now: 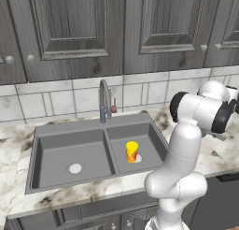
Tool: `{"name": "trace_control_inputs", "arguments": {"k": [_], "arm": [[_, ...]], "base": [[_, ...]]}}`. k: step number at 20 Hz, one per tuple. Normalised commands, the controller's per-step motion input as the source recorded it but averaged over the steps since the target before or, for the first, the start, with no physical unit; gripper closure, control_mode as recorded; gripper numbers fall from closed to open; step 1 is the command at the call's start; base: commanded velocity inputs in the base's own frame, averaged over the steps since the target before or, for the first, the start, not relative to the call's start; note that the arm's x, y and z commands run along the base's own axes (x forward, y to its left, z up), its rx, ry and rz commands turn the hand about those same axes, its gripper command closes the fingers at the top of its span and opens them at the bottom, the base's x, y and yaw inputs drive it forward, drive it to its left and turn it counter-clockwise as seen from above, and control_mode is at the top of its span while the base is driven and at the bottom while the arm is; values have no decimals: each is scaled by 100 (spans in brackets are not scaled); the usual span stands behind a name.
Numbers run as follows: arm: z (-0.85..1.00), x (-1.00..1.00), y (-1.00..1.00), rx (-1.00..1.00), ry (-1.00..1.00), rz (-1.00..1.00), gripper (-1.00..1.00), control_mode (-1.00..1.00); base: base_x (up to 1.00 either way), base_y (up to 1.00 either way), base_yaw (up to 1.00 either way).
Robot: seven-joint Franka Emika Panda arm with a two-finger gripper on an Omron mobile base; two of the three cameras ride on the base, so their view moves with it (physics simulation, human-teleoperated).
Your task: Move any existing items from the left basin to the right basin for drying. Then move the measuring cup from the counter to the left basin of the sink for washing.
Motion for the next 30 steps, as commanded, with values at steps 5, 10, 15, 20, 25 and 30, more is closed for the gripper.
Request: {"name": "trace_control_inputs", "arguments": {"k": [5, 10, 15, 20, 25, 30], "arm": [[-8, 0, -3, 3, 0, 0, -100, -100], [-11, 0, -1, 3, 0, 0, -100, -100], [-10, 0, 0, 2, 0, 0, -100, -100], [-10, 1, 0, 2, 0, 0, -100, -100], [-9, 0, 0, 2, 0, 0, -100, -100], [-6, 0, 0, 0, 0, 0, 100, -100]], "base": [[0, 0, 0], [0, 0, 0], [0, 0, 0], [0, 0, 0], [0, 0, 0], [0, 0, 0]]}}
